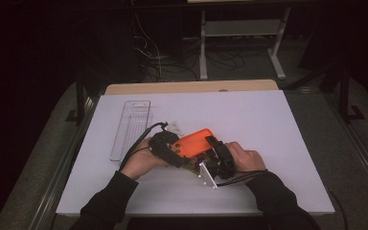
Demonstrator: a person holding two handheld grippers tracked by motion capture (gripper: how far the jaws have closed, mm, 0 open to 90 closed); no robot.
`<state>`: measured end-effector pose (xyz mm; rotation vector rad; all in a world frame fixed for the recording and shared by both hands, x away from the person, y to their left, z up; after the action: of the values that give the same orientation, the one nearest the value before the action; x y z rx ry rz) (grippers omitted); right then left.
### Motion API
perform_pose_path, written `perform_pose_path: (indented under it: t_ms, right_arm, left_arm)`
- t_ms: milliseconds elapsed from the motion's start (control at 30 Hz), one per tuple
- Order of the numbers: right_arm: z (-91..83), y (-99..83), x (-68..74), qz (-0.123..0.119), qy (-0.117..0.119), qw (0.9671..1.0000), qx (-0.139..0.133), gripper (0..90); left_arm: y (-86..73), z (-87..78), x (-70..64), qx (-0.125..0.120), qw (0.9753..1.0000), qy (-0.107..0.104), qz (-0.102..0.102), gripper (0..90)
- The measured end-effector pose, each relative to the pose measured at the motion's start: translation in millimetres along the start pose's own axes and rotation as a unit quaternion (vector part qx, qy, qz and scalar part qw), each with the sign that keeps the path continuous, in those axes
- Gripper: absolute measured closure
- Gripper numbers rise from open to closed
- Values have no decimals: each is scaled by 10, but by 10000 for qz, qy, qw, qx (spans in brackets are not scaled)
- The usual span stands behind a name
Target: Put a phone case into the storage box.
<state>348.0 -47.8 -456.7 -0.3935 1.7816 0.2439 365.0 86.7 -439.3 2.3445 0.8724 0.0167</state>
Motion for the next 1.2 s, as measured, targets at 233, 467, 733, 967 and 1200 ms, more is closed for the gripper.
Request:
perform_pose_path:
  t_ms: [233,467,733,967,1200]
  right_arm:
    - [18,35,40,-18,-67,10000,-14,602]
    - [0,43,34,-177,-15,9998,2,677]
    - [-6,54,54,-181,55,9998,-6,774]
    - [-21,46,31,-121,25,9999,26,779]
    - [0,-70,19,-3,159,9997,168,779]
  left_arm:
    - [-6,9,-13,23,10000,-31,0,155]
    - [-6,16,-14,35,10000,-25,42,154]
    - [-6,16,-15,21,10000,-40,3,154]
    - [34,-31,-21,-339,9994,-44,28,128]
    - [29,-98,59,-402,9991,-92,-68,20]
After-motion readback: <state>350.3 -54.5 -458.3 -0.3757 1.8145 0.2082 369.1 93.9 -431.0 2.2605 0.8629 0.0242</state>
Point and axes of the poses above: each handheld gripper's, and its own axes: z roughly forward along the jaws, y roughly out of its top, x roughly to its left, the point moved 7 cm from there along z, roughly forward along the jaws, and after that the axes turned 12 degrees about -z, right-handed, at the moved point
